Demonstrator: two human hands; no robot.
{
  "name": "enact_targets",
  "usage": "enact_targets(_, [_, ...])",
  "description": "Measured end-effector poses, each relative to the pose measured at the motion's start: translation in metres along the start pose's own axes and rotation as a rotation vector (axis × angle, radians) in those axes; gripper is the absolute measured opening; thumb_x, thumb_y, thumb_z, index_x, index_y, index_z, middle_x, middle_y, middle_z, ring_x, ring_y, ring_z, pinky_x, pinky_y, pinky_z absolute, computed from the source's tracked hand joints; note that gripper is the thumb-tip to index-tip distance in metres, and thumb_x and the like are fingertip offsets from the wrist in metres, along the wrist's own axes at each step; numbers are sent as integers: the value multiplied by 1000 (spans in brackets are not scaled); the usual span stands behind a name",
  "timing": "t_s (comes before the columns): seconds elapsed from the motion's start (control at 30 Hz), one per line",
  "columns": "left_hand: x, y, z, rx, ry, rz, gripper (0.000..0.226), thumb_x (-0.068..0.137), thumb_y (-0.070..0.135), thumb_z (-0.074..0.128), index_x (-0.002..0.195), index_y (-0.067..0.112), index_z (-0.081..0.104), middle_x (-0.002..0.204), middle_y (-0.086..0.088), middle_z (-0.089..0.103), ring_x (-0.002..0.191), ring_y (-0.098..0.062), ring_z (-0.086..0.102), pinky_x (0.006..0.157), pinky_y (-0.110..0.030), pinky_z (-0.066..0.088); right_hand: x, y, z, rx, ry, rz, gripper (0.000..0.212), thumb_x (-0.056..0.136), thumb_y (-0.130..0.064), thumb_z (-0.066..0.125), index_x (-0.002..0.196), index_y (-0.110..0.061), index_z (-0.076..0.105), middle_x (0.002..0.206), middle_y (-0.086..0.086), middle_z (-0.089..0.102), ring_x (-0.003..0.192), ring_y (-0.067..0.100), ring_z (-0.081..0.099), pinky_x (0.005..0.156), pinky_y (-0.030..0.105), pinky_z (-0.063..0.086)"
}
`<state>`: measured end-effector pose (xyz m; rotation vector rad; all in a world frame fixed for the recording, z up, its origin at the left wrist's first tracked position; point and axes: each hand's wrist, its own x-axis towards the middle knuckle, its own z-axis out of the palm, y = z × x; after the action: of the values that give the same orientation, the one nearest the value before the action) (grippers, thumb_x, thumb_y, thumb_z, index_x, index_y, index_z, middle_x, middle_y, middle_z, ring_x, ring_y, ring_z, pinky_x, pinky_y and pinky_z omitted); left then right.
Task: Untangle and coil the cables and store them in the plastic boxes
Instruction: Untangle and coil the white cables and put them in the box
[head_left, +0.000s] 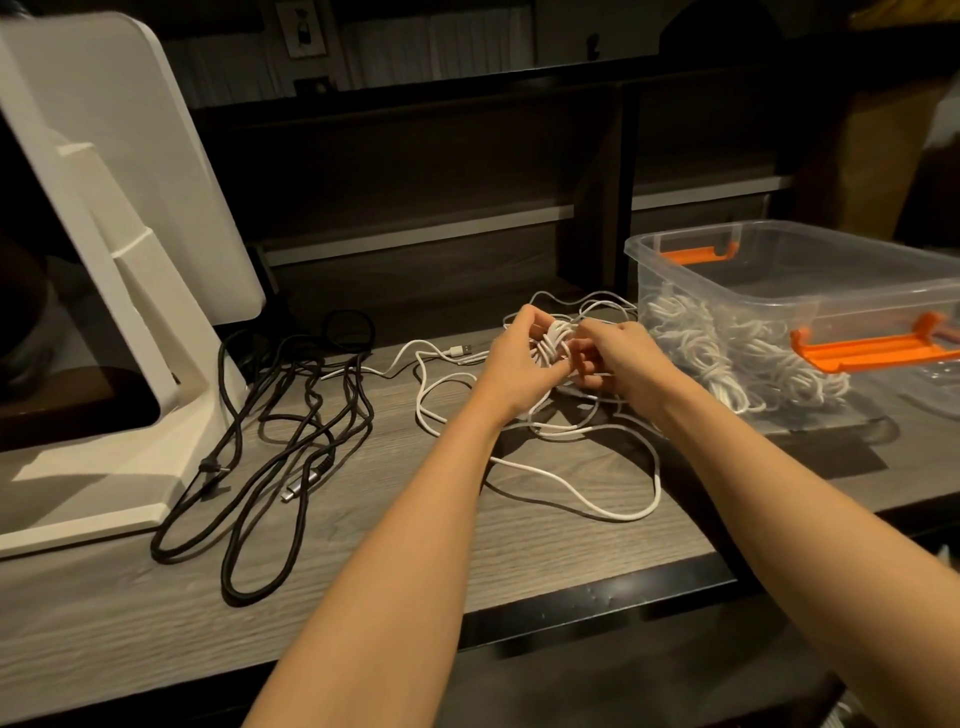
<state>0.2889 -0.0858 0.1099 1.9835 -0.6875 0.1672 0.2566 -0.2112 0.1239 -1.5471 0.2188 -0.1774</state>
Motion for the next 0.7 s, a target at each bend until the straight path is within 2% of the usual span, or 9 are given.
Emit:
enact_targets(0.07, [0, -2, 0, 30, 44, 12, 31, 85, 14, 72, 109, 16, 52, 102, 4, 58, 89, -3, 54, 69, -6, 41, 2, -2, -1, 40, 11, 9, 19, 92, -11, 46, 86, -3, 62, 68, 6, 62, 46, 7, 58, 50, 20, 51])
enact_targets(0.17, [0, -4, 1, -1, 70, 27, 27, 86, 22, 73, 105, 18, 54, 102, 5, 61, 89, 0, 55, 67, -1, 41, 9, -5, -3, 106, 57, 68, 20, 93, -6, 42, 80, -3, 56, 69, 9, 58, 53, 14, 55, 45, 21, 51])
enact_targets(0.23, [-1, -3, 0, -72, 53, 11, 22, 88, 23, 71, 104, 20, 56, 105, 2, 63, 93, -4, 58, 75, -9, 46, 12, -3, -4, 72, 69, 77, 21, 97, -7, 39, 87, -3, 57, 70, 8, 56, 56, 13, 50, 42, 20, 47])
enact_targets(0.3, [-1, -2, -1, -156, 13, -7, 18, 90, 19, 67, 105, 20, 57, 106, -2, 66, 95, -11, 64, 80, -20, 50, 13, 1, -6, 41, 6, 59, 23, 99, -8, 40, 93, -3, 62, 70, 6, 53, 58, 11, 47, 48, 19, 44])
enact_targets(0.37, [-1, 0, -3, -247, -29, -30, 16, 93, 17, 63, 108, 18, 58, 100, -2, 67, 88, -6, 66, 76, -17, 52, 12, 4, -9, 105, -117, 59, 23, 100, -11, 43, 96, -3, 64, 69, 5, 54, 61, 10, 48, 58, 20, 44])
enact_targets(0.43, [-1, 1, -5, -348, -37, -69, 14, 94, 12, 61, 107, 16, 59, 94, -2, 66, 84, -6, 65, 81, -24, 53, 10, 3, -9, 198, -192, 83, 20, 98, -16, 52, 102, -2, 65, 71, 3, 58, 62, 8, 52, 58, 19, 48])
enact_targets(0.5, [2, 1, -7, -402, -45, -103, 13, 94, 8, 59, 105, 15, 59, 96, -3, 64, 88, -12, 63, 83, -30, 52, 9, 3, -8, 309, -166, 111, 15, 93, -14, 59, 99, -3, 66, 73, 3, 62, 63, 7, 55, 54, 15, 50])
enact_targets(0.57, [2, 2, -6, -417, -78, -123, 12, 94, 8, 57, 105, 15, 59, 98, -4, 64, 90, -16, 63, 81, -31, 52, 9, 3, -7, 329, -117, 70, 9, 89, -9, 63, 93, -3, 67, 76, 4, 64, 62, 7, 59, 54, 13, 51])
enact_targets(0.7, [-1, 3, -7, -433, -117, -122, 12, 97, 14, 55, 110, 15, 55, 95, -5, 67, 84, -13, 68, 69, -24, 56, 10, 8, -4, 92, 3, -104, 7, 90, -15, 63, 85, -12, 66, 83, 8, 68, 75, 17, 67, 70, 27, 57])
